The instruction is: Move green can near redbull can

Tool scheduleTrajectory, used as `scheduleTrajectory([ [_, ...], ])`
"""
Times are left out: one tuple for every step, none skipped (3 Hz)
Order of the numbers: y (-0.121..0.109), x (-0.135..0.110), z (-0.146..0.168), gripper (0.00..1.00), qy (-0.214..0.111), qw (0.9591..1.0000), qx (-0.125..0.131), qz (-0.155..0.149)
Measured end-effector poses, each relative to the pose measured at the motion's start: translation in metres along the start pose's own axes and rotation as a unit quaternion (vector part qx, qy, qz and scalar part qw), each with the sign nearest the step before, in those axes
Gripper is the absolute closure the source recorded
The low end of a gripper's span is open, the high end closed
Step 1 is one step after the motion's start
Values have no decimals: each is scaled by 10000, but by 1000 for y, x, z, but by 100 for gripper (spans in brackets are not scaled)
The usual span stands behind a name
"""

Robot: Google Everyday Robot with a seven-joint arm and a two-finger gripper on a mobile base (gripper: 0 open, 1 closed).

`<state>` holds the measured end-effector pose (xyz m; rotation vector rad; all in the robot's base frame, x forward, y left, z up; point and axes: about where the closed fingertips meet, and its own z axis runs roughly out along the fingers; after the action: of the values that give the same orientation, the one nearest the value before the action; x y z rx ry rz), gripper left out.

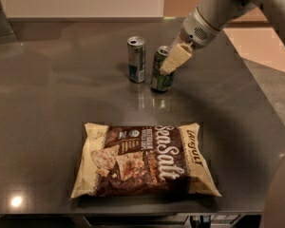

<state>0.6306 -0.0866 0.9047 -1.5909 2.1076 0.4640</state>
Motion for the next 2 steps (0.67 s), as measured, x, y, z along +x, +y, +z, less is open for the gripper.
scheduleTrajectory([
  [0, -2, 12, 60, 64, 9999, -155, 13],
  [-1, -3, 15, 37, 59, 9998, -164, 9],
])
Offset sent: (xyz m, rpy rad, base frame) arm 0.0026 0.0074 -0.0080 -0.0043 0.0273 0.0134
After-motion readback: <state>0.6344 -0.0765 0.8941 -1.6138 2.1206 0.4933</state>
